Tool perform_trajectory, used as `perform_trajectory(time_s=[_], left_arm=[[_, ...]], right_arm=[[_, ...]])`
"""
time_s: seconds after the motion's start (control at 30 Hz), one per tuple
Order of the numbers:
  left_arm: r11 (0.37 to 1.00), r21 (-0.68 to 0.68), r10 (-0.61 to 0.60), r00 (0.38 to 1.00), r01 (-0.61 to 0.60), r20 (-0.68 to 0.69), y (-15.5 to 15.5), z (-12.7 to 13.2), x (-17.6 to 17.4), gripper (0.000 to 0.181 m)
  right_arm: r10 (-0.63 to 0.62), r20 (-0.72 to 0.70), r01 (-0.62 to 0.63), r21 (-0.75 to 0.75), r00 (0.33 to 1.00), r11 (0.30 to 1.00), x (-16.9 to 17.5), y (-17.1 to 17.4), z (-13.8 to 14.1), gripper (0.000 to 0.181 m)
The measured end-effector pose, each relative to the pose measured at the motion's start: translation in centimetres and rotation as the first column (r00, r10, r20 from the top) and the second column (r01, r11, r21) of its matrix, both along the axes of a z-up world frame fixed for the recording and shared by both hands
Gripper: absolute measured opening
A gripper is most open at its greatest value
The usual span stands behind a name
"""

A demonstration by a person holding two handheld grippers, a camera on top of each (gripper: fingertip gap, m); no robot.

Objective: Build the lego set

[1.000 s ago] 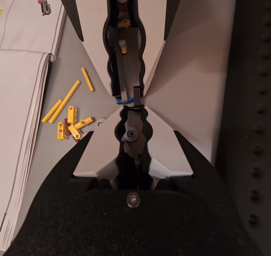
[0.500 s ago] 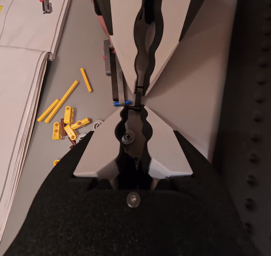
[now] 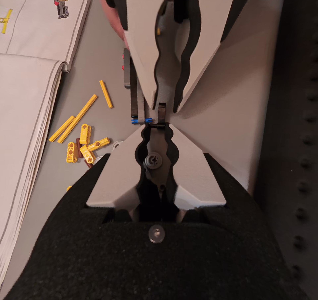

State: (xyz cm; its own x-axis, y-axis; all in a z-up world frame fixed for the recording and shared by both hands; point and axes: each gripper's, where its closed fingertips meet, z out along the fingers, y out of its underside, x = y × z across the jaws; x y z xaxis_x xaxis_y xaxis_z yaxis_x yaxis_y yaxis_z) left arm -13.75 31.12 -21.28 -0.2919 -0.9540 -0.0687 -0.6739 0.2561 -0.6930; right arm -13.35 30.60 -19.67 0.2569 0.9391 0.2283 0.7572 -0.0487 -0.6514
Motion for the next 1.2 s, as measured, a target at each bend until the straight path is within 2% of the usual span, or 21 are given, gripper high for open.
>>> perform_trajectory(time_s=[0.1, 0.13, 0.17, 0.23, 0.27, 0.43, 0.73, 0.83, 0.97, 1.2], left_arm=[[1.000, 0.012, 0.000, 1.000, 0.000, -0.005, 0.3, 0.2, 0.0, 0.014], [1.000, 0.011, 0.002, 1.000, -0.002, -0.005, 0.5, 0.4, 0.0, 0.014], [1.000, 0.000, 0.002, 1.000, -0.002, -0.006, 0.5, 0.5, 0.0, 0.014], [1.000, -0.021, 0.000, 1.000, 0.000, -0.011, 0.5, 0.8, 0.1, 0.014], [1.000, -0.025, -0.004, 1.000, 0.004, -0.021, 0.5, 0.7, 0.1, 0.014], [1.000, -0.015, -0.001, 0.997, 0.000, -0.071, 0.5, 0.1, 0.3, 0.014], [0.999, -0.024, 0.046, 0.998, -0.047, -0.037, 0.6, -0.1, 0.2, 0.014], [0.999, -0.031, 0.044, 0.998, -0.045, -0.036, 0.5, -0.1, 0.2, 0.014], [0.999, -0.034, 0.039, 0.999, -0.041, -0.038, 0.5, -0.1, 0.2, 0.014], [0.998, -0.032, 0.044, 0.998, -0.046, -0.036, 0.5, -0.1, 0.3, 0.014]], right_arm=[[-0.003, -0.057, -0.001, -0.080, 0.998, 0.997, -0.4, 0.7, 0.8, 0.037], [0.004, -0.042, -0.008, -0.107, 0.999, 0.994, -0.3, 0.9, 0.6, 0.037], [0.019, -0.018, -0.021, -0.122, 1.000, 0.992, -0.2, 1.0, 0.3, 0.031], [0.072, 0.019, -0.070, -0.105, 0.997, 0.992, -0.2, 0.9, -0.1, 0.006], [0.086, 0.028, -0.084, -0.081, 0.996, 0.993, -0.2, 0.9, -0.2, 0.002], [0.081, 0.070, -0.079, -0.029, 0.994, 0.996, 0.4, 0.8, -1.0, 0.000], [0.077, 0.076, -0.077, -0.001, 0.994, 0.997, 0.3, 1.0, -1.0, 0.000], [0.066, 0.039, -0.065, -0.034, 0.997, 0.997, 0.3, 0.9, -0.6, 0.009], [0.040, -0.040, -0.042, -0.041, 0.998, 0.998, 0.2, 1.7, 0.7, 0.044], [0.061, 0.026, -0.057, -0.152, 0.998, 0.987, 0.2, 2.3, -1.5, 0.046]])
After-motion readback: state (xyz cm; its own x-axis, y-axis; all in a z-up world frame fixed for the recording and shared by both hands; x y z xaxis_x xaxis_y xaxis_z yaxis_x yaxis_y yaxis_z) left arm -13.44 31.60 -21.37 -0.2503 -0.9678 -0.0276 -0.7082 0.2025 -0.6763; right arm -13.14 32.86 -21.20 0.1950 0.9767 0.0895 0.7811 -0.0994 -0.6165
